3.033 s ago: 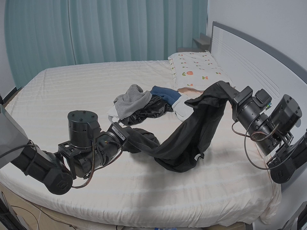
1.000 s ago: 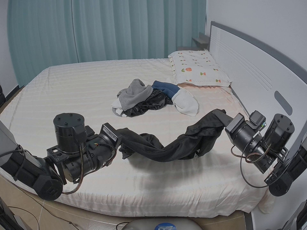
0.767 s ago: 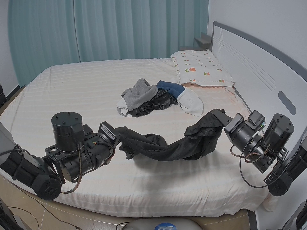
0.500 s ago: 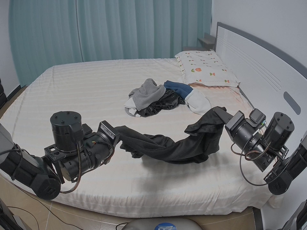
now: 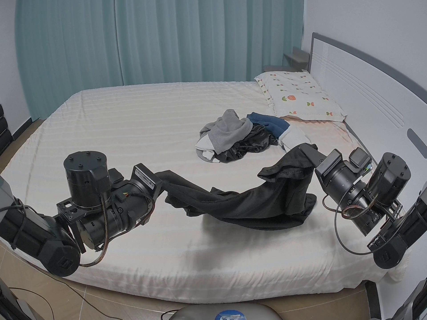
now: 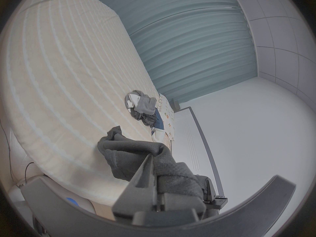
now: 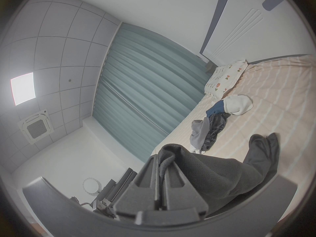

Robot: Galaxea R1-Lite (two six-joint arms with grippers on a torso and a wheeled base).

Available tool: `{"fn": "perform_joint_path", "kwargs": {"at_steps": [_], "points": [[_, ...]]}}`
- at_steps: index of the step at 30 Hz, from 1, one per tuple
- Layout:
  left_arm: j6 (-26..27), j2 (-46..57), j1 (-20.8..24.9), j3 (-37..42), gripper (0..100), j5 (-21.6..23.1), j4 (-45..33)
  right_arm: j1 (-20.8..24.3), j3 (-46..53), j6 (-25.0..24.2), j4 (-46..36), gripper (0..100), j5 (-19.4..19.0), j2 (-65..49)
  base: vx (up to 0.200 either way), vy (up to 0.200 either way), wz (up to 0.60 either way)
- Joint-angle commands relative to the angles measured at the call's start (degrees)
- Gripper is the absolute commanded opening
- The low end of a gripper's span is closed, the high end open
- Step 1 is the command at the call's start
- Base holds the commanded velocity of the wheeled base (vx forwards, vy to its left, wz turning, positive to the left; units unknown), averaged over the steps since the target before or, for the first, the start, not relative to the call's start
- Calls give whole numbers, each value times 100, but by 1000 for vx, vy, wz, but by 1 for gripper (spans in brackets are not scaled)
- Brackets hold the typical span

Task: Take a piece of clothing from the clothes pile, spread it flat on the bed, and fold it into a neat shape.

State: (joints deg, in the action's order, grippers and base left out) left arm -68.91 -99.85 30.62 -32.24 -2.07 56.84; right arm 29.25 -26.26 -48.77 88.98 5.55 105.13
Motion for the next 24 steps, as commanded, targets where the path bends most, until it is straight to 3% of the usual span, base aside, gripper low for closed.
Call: {"fn": "perform_joint_path", "kwargs": {"at_steps": [1, 9, 14, 24], "points": [[1, 45, -21, 8, 0, 5, 2, -103, -99, -27, 49, 0, -36, 86, 0, 200, 0], [1, 19, -21, 16, 0, 5, 2, -209, -195, -71, 49, 0, -1, 192, 0, 200, 0], [10, 62, -30, 16, 0, -4, 11, -138, -239, -36, 49, 0, 351, 113, 0, 200, 0], [27, 159, -21, 60, 0, 5, 11, -86, -283, -44, 49, 0, 386, 60, 0, 200, 0]]}}
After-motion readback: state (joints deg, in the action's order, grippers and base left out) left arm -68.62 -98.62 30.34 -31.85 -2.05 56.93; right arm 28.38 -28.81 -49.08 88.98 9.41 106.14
